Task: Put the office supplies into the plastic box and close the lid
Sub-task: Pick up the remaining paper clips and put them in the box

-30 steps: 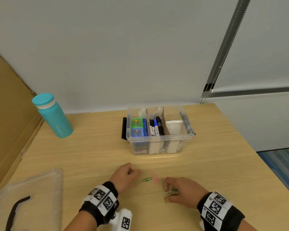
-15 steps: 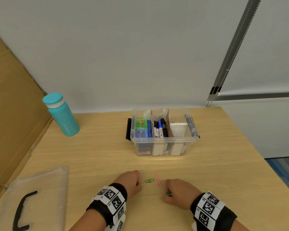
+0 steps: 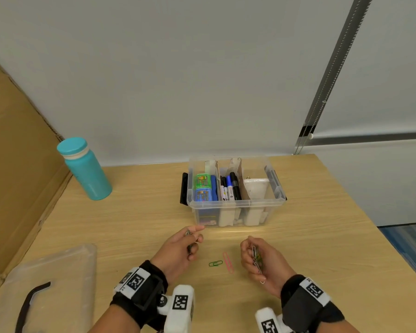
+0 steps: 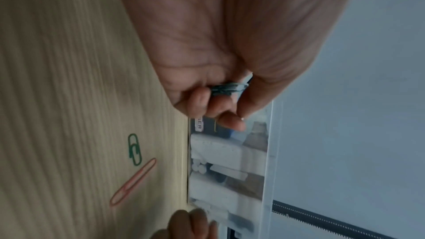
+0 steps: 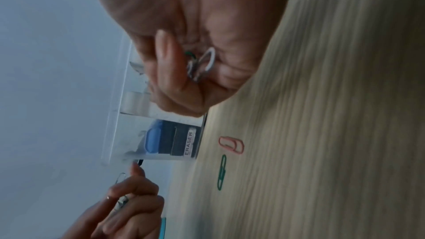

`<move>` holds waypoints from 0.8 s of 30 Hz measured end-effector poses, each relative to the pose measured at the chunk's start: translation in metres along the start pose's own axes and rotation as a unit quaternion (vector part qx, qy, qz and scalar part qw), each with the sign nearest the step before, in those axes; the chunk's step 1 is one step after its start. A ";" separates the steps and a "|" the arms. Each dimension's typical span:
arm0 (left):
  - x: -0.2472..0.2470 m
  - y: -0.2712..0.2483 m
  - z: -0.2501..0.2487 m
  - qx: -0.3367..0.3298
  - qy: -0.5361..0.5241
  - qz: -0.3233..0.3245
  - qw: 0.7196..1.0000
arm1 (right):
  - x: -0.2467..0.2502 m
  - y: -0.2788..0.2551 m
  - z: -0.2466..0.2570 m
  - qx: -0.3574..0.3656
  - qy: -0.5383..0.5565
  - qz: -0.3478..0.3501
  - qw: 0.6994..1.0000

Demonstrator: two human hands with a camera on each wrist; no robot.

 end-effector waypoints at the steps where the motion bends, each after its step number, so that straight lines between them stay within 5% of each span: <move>1: -0.001 0.001 -0.001 0.012 -0.024 0.003 1.000 | 0.002 0.002 -0.001 0.011 -0.057 -0.022 0.998; 6: 0.002 0.010 0.007 0.062 -0.072 -0.020 0.995 | 0.003 0.007 0.005 0.082 -0.320 -0.101 0.939; 9: 0.001 0.015 0.014 0.014 0.141 -0.036 0.989 | -0.006 0.009 0.013 0.158 -0.466 -0.112 0.863; 11: -0.005 0.016 0.014 -0.079 0.357 -0.012 0.931 | -0.012 0.011 0.013 0.196 -0.555 -0.115 0.801; 13: -0.013 0.014 0.013 -0.181 0.527 0.017 0.831 | -0.017 0.010 0.012 0.218 -0.637 -0.131 0.728; 16: -0.021 0.010 0.017 -0.219 0.656 0.034 0.722 | -0.025 0.005 0.008 0.231 -0.700 -0.144 0.660; 19: -0.025 0.012 0.020 -0.225 0.680 0.039 0.696 | -0.029 0.007 0.003 0.233 -0.717 -0.151 0.639; 24: -0.024 0.015 0.022 -0.214 0.680 0.051 0.699 | -0.024 0.023 -0.007 0.185 -0.715 -0.128 0.662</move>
Point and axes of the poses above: each hand's wrist, its own y-axis towards the middle knuckle, its own x-axis out of the back of the hand, z = x × y, the point moved 6 cm from there along y, towards the middle knuckle, and after that the axes turned 14 degrees about -z, right-handed, at the moved point
